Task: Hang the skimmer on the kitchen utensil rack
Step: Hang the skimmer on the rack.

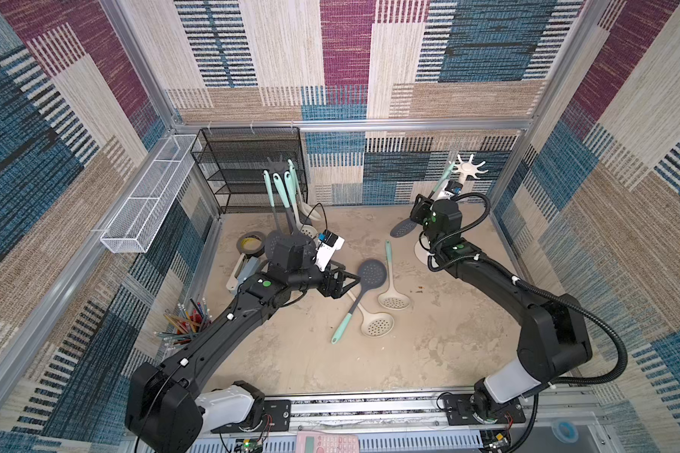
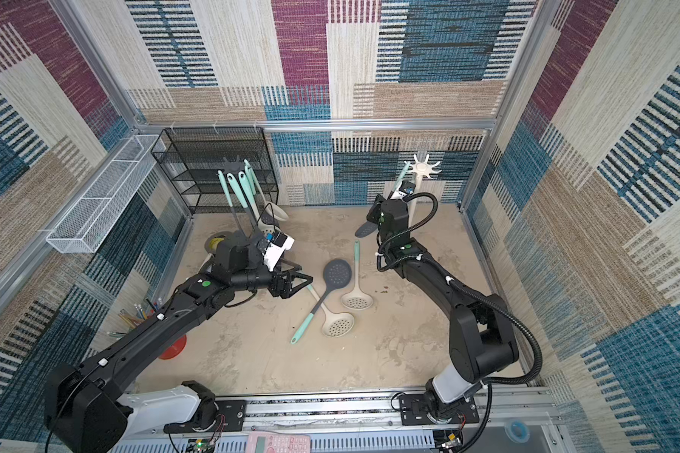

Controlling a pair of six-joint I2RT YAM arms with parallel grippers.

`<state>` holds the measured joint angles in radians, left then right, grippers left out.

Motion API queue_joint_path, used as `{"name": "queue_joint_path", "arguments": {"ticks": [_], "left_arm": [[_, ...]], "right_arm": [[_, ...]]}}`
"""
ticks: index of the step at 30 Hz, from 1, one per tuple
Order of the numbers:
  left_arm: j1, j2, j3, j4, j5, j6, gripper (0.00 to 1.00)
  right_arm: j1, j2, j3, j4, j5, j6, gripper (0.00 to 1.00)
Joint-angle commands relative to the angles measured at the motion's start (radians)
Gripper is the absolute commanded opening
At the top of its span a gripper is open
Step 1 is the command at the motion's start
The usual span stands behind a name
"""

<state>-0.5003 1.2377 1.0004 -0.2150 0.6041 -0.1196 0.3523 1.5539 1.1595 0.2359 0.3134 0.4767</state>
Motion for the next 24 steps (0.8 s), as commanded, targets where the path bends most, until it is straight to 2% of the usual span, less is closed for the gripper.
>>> {"name": "queue_joint_path", "arguments": {"ticks": [1,6,10,13,20,24], "left_arm": [[-0.001,0.001,0.009,0.002,-0.007,-0.005,0.82],[-0.001,0.014,0.012,-0.002,-0.010,-0.013,0.82],[-0.002,0.024,0.013,-0.006,-0.015,-0.012,0.82],[-0.003,0.031,0.014,-0.017,-0.016,-0.005,0.82],[-0.025,0.060,0.035,-0.099,-0.111,0.012,0.81],[-0.053,0.078,0.083,-0.189,-0.179,0.030,0.81]], "right_arm": [[0.009,-0.045,-0.054,-0.002,-0.097,-0.021,0.52],[0.048,-0.116,-0.160,-0.022,-0.126,-0.078,0.58],[0.098,-0.155,-0.229,-0.021,-0.151,-0.173,0.60],[0.115,-0.180,-0.284,-0.001,-0.233,-0.242,0.60],[0.120,-0.161,-0.340,0.019,-0.496,-0.385,0.60],[0.139,-0.126,-0.344,0.025,-0.573,-0.509,0.60]]}}
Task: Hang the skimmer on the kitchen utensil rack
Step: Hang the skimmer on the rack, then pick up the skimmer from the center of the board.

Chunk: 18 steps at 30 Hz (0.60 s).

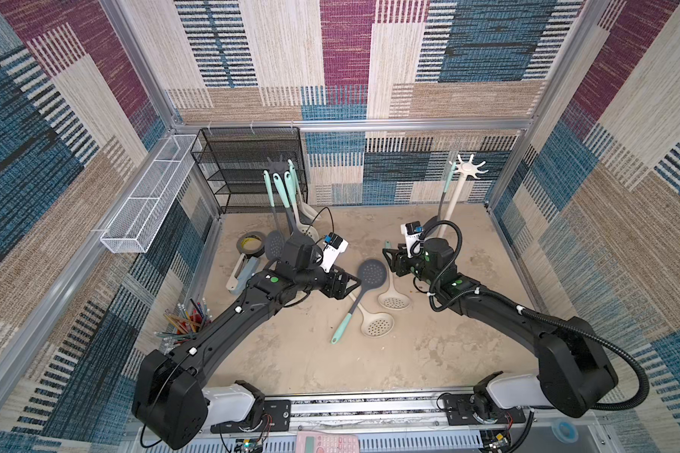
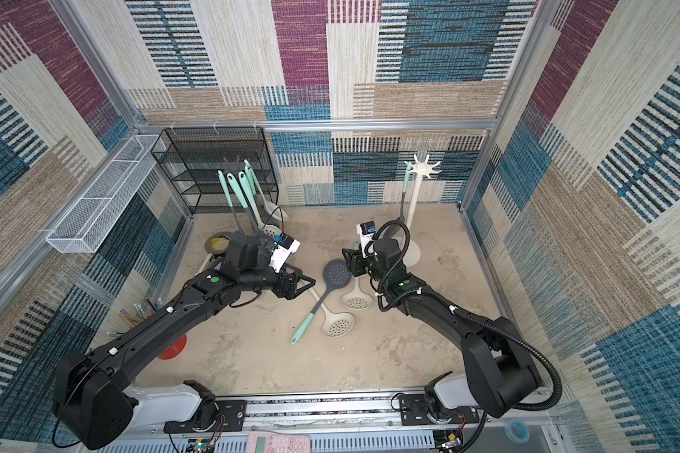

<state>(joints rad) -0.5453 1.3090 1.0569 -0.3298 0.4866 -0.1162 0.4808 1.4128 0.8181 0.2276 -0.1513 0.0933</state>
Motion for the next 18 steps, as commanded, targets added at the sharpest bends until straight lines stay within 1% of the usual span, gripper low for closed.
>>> {"name": "queue_joint_path", "arguments": {"ticks": [1,3,7,10,15,18], "left_arm": [[-0.010,0.011,0.038,-0.096,-0.064,0.020,0.81],[-0.010,0.008,0.044,-0.133,-0.077,0.002,0.80],[-0.009,-0.025,0.011,-0.187,-0.085,-0.048,0.80],[-0.010,-0.061,-0.017,-0.223,-0.111,-0.110,0.80],[-0.009,-0.123,-0.102,-0.232,-0.123,-0.232,0.79],[-0.009,-0.146,-0.141,-0.243,-0.129,-0.286,0.78]], "right_arm": [[0.016,0.024,-0.003,0.033,-0.116,-0.158,0.60],[0.018,0.035,-0.012,0.041,-0.132,-0.212,0.60],[0.028,0.029,-0.056,0.095,-0.171,-0.317,0.60],[0.033,0.028,-0.073,0.107,-0.189,-0.399,0.60],[0.035,0.052,-0.037,0.033,-0.251,-0.543,0.60],[0.050,0.057,-0.039,-0.003,-0.296,-0.680,0.60]]}}
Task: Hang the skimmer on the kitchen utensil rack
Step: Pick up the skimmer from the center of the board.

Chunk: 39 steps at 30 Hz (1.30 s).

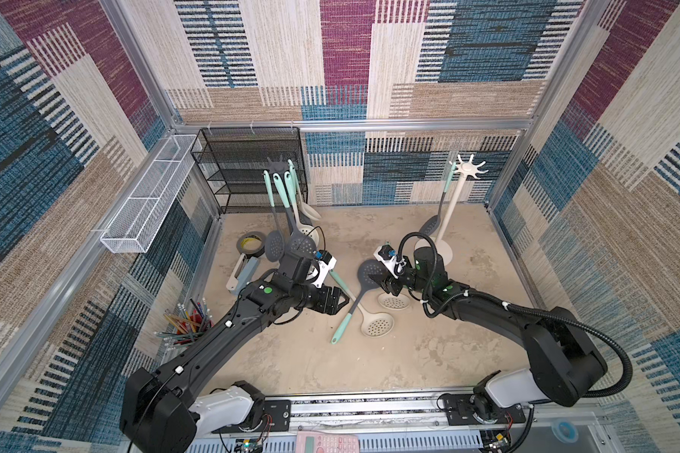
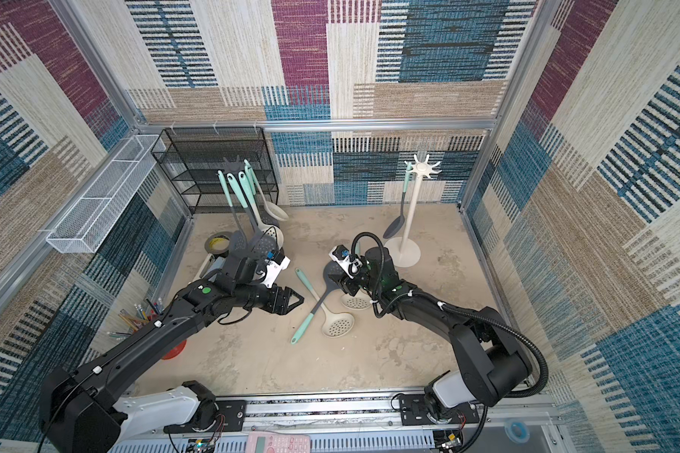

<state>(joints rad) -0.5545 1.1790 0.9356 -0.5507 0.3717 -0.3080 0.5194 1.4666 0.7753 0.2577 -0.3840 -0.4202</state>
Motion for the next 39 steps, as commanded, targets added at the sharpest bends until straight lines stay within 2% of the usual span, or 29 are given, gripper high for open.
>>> {"name": "queue_joint_path", "arguments": {"ticks": [1,4,8,12,26,39], "left_arm": [[0.000,-0.025,-0.031,-0.028,-0.023,-0.113,0.78],[0.001,-0.048,-0.043,-0.060,-0.066,-0.166,0.78],[0.008,-0.058,-0.037,-0.113,-0.126,-0.221,0.78],[0.023,-0.055,-0.022,-0.147,-0.144,-0.236,0.78],[0.117,-0.063,0.004,-0.213,-0.148,-0.144,0.78],[0.209,-0.053,0.009,-0.204,-0.099,-0.071,0.77]], "right_arm": [[0.022,0.002,-0.001,-0.038,-0.062,-0.215,0.60],[0.043,0.020,0.018,-0.096,-0.077,-0.311,0.60],[0.072,0.078,0.073,-0.197,-0.086,-0.368,0.60],[0.114,0.138,0.105,-0.259,-0.018,-0.418,0.60],[0.197,0.272,0.238,-0.457,0.113,-0.538,0.59],[0.260,0.352,0.318,-0.526,0.183,-0.635,0.57]]}}
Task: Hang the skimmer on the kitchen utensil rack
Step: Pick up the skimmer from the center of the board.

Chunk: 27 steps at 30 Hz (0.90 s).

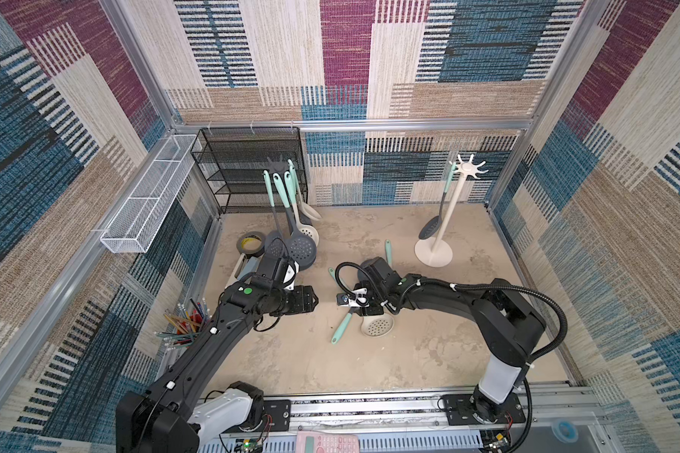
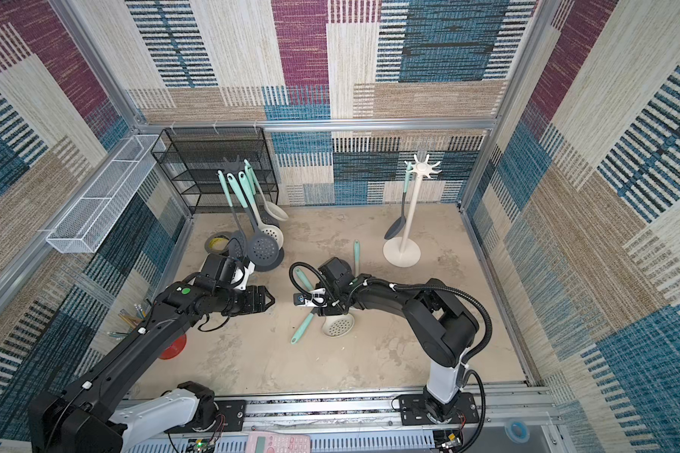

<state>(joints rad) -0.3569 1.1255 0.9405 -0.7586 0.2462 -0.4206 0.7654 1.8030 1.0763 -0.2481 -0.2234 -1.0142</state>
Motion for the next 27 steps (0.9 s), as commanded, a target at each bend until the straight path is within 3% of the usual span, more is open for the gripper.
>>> {"name": "queue_joint_path", "arguments": {"ticks": [1,11,22,27], "left_arm": [[0.016,-0.001,0.003,0.007,0.030,0.043,0.77],[0.051,0.000,-0.003,0.024,0.059,0.074,0.77],[0.083,-0.003,-0.009,0.049,0.087,0.078,0.77],[0.091,-0.015,-0.007,0.053,0.094,0.076,0.77]], "right_arm": [[0.017,0.024,0.027,-0.031,0.027,-0.047,0.57],[0.050,0.109,0.114,-0.106,0.058,-0.074,0.50],[0.068,0.120,0.172,-0.120,0.123,-0.064,0.18],[0.069,0.085,0.174,-0.097,0.139,-0.045,0.12]]}}
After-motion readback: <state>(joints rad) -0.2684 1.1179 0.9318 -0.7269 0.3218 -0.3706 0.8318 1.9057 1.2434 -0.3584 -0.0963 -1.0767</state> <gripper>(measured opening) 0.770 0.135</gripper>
